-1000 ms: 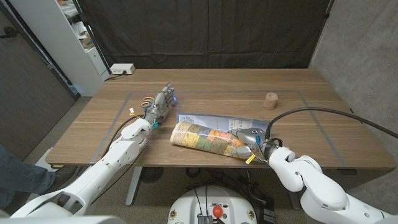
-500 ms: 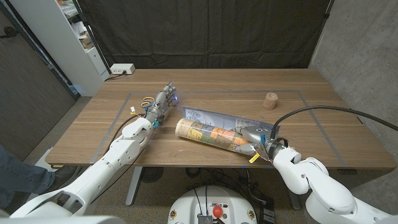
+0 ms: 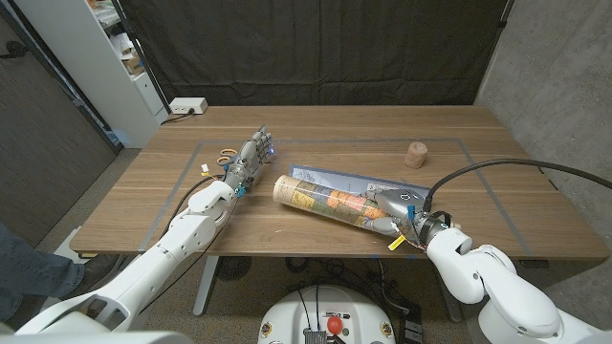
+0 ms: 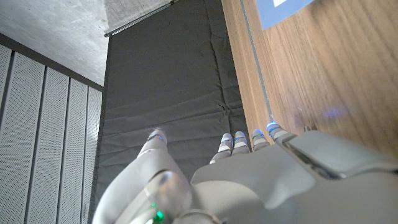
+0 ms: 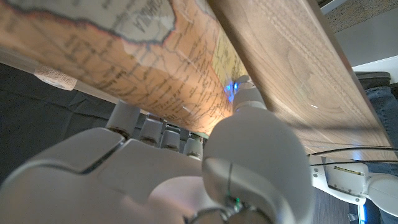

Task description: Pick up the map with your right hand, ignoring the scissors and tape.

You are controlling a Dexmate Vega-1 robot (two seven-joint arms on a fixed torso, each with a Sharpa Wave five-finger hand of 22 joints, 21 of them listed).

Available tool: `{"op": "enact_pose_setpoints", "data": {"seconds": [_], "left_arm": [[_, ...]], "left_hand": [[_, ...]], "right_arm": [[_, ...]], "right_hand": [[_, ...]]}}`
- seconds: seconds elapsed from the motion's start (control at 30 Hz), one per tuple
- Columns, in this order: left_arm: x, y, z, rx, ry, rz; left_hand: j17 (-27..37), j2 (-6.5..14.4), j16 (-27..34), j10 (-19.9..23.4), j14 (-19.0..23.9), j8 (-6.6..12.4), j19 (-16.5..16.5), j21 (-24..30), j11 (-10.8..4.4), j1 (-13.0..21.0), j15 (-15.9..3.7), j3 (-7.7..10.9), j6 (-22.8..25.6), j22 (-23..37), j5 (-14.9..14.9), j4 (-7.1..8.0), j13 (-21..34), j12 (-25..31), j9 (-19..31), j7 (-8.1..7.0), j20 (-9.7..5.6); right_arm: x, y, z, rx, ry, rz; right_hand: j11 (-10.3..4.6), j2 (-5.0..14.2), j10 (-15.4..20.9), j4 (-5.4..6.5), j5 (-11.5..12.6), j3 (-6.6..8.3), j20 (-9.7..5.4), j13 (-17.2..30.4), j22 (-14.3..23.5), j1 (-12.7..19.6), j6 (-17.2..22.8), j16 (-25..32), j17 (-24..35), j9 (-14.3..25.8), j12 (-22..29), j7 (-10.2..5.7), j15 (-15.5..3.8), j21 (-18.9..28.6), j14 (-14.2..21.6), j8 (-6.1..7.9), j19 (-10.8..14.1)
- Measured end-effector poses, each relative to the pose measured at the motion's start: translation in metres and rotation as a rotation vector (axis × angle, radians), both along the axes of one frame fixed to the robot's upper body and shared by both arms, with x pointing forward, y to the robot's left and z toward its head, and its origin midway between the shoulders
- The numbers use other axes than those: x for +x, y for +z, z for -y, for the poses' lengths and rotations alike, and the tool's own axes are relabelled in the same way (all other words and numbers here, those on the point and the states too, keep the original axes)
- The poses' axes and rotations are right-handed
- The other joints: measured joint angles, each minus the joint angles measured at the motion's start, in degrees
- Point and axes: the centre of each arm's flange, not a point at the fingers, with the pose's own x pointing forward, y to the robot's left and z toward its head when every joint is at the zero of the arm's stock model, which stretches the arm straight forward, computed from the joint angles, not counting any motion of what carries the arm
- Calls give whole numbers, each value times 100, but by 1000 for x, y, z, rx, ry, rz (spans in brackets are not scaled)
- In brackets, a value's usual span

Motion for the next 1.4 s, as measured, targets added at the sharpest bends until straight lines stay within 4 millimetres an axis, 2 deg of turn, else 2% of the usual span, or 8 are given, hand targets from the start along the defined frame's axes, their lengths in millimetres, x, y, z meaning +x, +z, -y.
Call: {"op": "enact_pose_setpoints", "data": {"seconds": [0.17,0.63,1.4], "left_arm": [[-2,-1,1,0,-2,1],[-4,1,4,-1,-4,7],[-8,5,11,5,-13,21]], "left_hand": [[0,17,0,0,0,0,0,0,0,-17,0,0,0,0,0,0,0,0,0,0,0],[0,23,0,0,0,0,0,-22,0,-23,0,0,0,0,0,0,-1,0,0,0,-1],[0,23,0,0,0,0,0,-22,0,-22,-1,1,0,30,0,1,-1,0,0,1,-1]], "right_arm": [[-4,6,3,6,-8,31],[-17,21,11,12,-16,91],[-38,43,22,6,-28,156]], "right_hand": [[-1,0,60,-20,-40,20,-10,27,0,0,49,0,8,5,15,-32,0,0,0,40,53],[21,30,81,-9,-160,54,-52,80,-1,30,204,43,34,59,15,18,-60,0,165,107,154],[0,60,142,16,-311,125,-92,133,-1,60,283,43,61,129,59,-1,-82,-22,265,149,234]]}}
